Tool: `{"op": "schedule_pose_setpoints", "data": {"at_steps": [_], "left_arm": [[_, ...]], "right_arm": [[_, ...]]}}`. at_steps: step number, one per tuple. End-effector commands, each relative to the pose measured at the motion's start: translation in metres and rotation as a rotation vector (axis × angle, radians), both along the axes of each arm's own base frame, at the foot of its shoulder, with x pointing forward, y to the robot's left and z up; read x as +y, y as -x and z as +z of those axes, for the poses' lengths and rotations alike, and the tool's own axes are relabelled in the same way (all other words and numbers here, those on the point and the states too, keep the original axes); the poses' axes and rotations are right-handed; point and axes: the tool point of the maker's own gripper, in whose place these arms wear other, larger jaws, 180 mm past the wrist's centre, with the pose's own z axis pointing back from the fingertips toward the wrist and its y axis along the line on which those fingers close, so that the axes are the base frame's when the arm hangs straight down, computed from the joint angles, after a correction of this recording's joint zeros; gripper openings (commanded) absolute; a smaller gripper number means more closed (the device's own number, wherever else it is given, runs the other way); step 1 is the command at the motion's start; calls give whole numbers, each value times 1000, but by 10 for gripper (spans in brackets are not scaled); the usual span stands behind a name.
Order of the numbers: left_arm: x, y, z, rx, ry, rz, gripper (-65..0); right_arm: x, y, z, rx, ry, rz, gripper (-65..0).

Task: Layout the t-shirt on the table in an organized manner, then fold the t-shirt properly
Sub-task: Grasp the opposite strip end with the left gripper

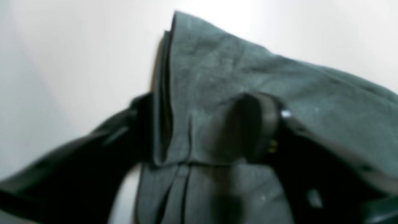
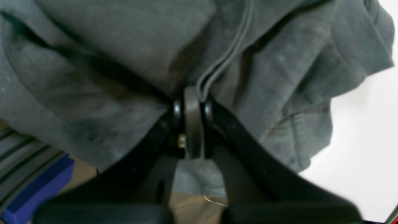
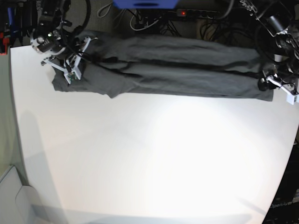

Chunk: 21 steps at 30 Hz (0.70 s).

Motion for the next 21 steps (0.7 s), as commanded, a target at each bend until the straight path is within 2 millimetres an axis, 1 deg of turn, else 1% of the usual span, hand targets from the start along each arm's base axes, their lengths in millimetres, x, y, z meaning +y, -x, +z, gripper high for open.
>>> {"op": "schedule_pose_setpoints", "data": {"at_steps": [1, 3, 5, 9, 10, 11, 13, 15, 16, 19, 20, 21], "left_arm": [[-2, 12, -9, 78, -5, -18, -349], [-1, 12, -8, 77, -7, -19, -438], [-1, 15, -10, 85, -4, -18, -506], [0, 18, -10, 93, -12, -21, -608], [4, 18, -8, 93, -21, -20, -640], [7, 18, -7, 93, -27, -20, -650], [9, 17, -5, 88, -32, -19, -644], [21, 12, 8, 71, -73, -23, -647], [23, 10, 14, 69, -90, -28, -647], [28, 3, 39, 46, -162, -54, -647], [27, -2, 49, 29, -186, -63, -647], [28, -8, 64, 8, -225, -72, -647]], "right_arm": [[0, 2, 0, 5, 1, 3, -650], [-1, 2, 0, 5, 1, 1, -650], [-1, 2, 0, 5, 1, 1, -650], [-1, 2, 0, 5, 1, 1, -650], [-1, 2, 0, 5, 1, 1, -650], [0, 2, 0, 7, 1, 3, -650], [0, 2, 0, 7, 1, 3, -650], [0, 2, 0, 5, 1, 3, -650], [0, 2, 0, 5, 0, 4, -650], [0, 1, 1, 4, 0, 4, -650], [0, 1, 1, 4, 0, 4, -650], [0, 0, 1, 1, 0, 4, -650]]}}
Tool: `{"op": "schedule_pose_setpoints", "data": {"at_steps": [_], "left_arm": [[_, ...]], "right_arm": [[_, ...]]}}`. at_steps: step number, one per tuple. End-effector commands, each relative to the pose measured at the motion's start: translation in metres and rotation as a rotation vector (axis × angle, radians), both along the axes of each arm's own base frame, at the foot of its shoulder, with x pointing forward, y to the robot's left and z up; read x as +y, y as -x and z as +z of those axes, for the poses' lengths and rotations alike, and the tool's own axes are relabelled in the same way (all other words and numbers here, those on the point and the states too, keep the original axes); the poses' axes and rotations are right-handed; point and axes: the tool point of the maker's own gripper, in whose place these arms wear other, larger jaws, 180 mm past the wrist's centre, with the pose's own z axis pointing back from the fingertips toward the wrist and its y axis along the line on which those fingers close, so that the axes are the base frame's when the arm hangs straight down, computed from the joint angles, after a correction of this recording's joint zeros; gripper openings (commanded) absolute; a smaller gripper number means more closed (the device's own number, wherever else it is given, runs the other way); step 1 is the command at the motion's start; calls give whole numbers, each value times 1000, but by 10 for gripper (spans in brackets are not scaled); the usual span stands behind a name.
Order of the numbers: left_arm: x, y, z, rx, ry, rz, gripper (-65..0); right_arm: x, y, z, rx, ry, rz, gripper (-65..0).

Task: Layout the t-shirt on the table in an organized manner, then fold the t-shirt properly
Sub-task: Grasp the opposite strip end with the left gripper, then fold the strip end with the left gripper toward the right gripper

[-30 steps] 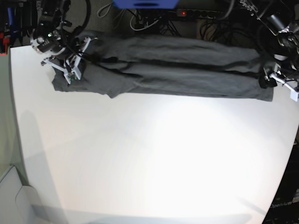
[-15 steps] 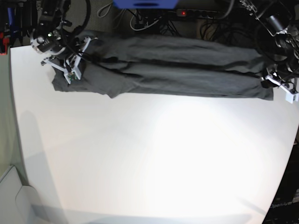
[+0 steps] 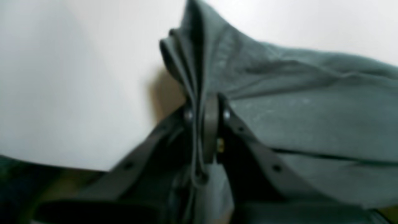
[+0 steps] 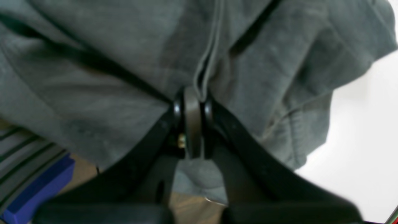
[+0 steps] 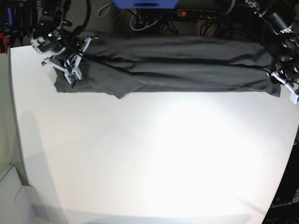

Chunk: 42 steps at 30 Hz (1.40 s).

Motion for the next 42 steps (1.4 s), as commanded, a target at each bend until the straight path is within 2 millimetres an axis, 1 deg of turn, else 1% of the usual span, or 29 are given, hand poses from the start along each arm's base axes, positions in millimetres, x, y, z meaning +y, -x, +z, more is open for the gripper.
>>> {"op": "schedule_pose_setpoints", "data": {"at_steps": [1, 4, 7, 8, 9, 10, 13, 16, 21, 23, 25, 29, 33, 35, 38, 40, 42], "left_arm": [[10, -21, 35, -92, -67, -11, -647], [1, -32, 60, -140, -115, -32, -647], [-5, -41, 72, -154, -132, -47, -647], [-12, -47, 73, -151, -134, -74, -647], [-17, -50, 73, -145, -135, -94, -647], [-20, -52, 72, -140, -135, -108, -647], [-40, -57, 63, -140, -101, -138, -647], [-52, -59, 57, -143, -72, -144, -647], [-71, -72, 57, -180, 38, -44, -647], [-85, -75, 59, -202, 65, -29, -647], [-102, -77, 63, -214, 69, -47, -647], [-146, -79, 68, -240, 123, -56, -647], [-177, -67, 74, -256, 195, 15, -647], [-191, -65, 77, -261, 239, 49, -647], [-202, -58, 77, -261, 305, 135, -647], [-205, -54, 74, -275, 330, 192, -648], [-204, -53, 72, -311, 340, 252, -648]], "right_arm": [[0, 0, 2, 1, 4, 4, -650], [1, 2, -5, 21, -5, 3, -650], [3, 0, -16, 47, -24, -3, -650], [2, 2, -21, 64, -28, -4, -650], [-2, 4, -25, 77, -22, -2, -650], [-3, 1, -27, 81, -21, -1, -650], [-4, -2, -35, 104, -31, -4, -650], [-12, -9, -39, 109, -22, -3, -650], [-16, -23, -44, 115, -28, -7, -650], [-18, -24, -46, 121, -26, -8, -650], [-19, -25, -46, 123, -27, -8, -650], [-18, -26, -46, 120, -26, -8, -650], [-18, -26, -45, 119, -26, -8, -650], [-18, -32, -43, 108, -26, -8, -650], [-19, -32, -42, 106, -25, -8, -650], [-18, -31, -43, 108, -25, -8, -650], [-19, -32, -43, 108, -24, -8, -650]]}}
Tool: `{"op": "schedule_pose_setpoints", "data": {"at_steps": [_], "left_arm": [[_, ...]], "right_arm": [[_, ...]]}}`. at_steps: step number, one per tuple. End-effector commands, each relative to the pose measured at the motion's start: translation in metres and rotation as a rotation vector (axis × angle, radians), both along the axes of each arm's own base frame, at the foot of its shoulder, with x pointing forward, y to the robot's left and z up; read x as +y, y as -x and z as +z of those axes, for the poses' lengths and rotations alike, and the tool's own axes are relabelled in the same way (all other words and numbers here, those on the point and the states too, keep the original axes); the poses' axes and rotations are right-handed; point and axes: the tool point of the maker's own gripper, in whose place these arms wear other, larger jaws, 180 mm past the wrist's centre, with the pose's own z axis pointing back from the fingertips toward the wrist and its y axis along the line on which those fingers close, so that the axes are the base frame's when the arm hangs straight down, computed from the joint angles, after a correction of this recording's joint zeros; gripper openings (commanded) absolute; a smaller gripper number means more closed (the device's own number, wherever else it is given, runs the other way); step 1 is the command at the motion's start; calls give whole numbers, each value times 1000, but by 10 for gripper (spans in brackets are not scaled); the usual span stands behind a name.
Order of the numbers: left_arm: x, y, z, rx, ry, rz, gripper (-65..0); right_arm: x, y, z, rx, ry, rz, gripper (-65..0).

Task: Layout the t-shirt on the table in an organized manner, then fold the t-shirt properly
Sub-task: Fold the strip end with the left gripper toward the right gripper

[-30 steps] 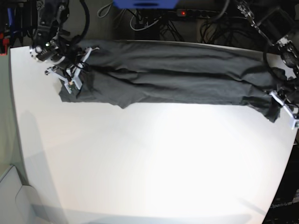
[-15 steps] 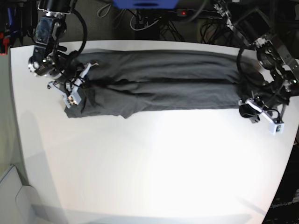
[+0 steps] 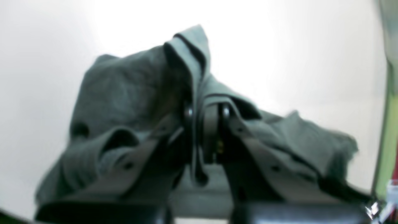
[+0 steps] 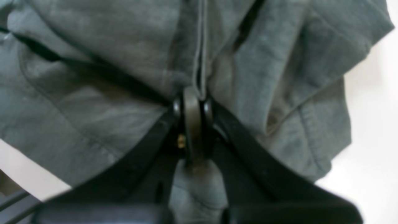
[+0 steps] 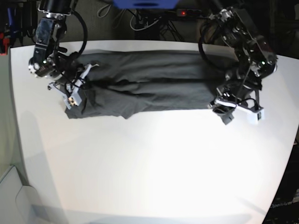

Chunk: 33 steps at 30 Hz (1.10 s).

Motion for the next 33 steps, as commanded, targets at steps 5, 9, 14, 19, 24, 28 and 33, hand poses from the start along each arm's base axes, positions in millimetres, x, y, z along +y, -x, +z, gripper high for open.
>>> {"op": "schedule_pose_setpoints", "data": {"at_steps": [5, 9, 14, 19, 24, 28, 33], "left_arm": [[-17, -4, 5, -60, 22, 55, -648], [-38, -7, 3, -59, 25, 22, -648], [-59, -8, 0, -39, 90, 63, -648], [-102, -5, -13, 7, 132, -35, -648], [-148, 3, -32, 70, 153, -161, -648], [-171, -3, -35, 45, 144, -210, -648], [-174, -12, -35, -5, 125, -196, -648]], "right_arm": [[-27, 41, -30, 208, 155, 7, -650], [-27, 41, -30, 208, 155, 7, -650], [-27, 41, -30, 210, 155, 7, -650], [-27, 41, -30, 210, 155, 7, -650], [-27, 39, -29, 206, 155, 6, -650], [-27, 39, -29, 205, 155, 6, -650], [-27, 39, -29, 206, 155, 6, -650]]}}
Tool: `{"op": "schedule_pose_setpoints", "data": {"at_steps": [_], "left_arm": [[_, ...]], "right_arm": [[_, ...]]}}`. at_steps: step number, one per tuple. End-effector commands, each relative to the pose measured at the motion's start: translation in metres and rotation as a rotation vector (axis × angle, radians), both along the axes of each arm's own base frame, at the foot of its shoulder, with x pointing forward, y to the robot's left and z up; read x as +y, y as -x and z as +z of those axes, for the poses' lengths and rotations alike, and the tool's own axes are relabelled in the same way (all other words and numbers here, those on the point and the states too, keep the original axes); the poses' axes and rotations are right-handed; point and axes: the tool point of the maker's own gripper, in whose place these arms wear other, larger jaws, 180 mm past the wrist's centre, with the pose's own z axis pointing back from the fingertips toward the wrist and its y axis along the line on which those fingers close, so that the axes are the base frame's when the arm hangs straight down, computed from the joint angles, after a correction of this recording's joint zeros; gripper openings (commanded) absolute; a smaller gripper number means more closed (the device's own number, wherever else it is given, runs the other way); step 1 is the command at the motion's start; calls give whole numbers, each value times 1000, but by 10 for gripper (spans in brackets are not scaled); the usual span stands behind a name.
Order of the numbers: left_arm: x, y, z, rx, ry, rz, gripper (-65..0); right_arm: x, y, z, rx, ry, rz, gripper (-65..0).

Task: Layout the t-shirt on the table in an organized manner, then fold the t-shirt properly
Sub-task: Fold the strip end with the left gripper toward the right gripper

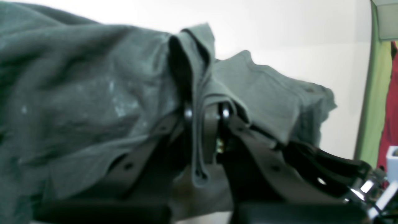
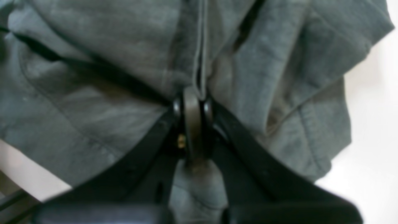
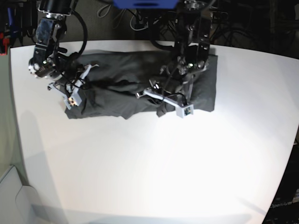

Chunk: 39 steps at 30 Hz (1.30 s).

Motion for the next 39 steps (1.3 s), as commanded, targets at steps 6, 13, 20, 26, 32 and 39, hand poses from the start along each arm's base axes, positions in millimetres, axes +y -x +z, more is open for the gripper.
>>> {"op": "schedule_pose_setpoints", "data": {"at_steps": [6, 13, 20, 26, 32, 39], "left_arm": [[-24, -12, 4, -30, 25, -41, -648], [-55, -12, 17, -58, 31, -124, -648], [-48, -10, 10, -11, 27, -67, -648], [-51, -8, 9, -3, 27, -78, -644], [-61, 0, 7, 85, 43, -156, -481], [-62, 2, 11, 83, 59, -164, -242]], "right_arm": [[-25, 39, -29, 203, 150, 5, -650], [-25, 38, -29, 200, 148, 5, -650], [-25, 38, -28, 200, 150, 5, -650], [-25, 37, -28, 199, 150, 5, -650], [-25, 37, -28, 199, 150, 5, -650], [-26, 37, -28, 197, 150, 5, -610]]}}
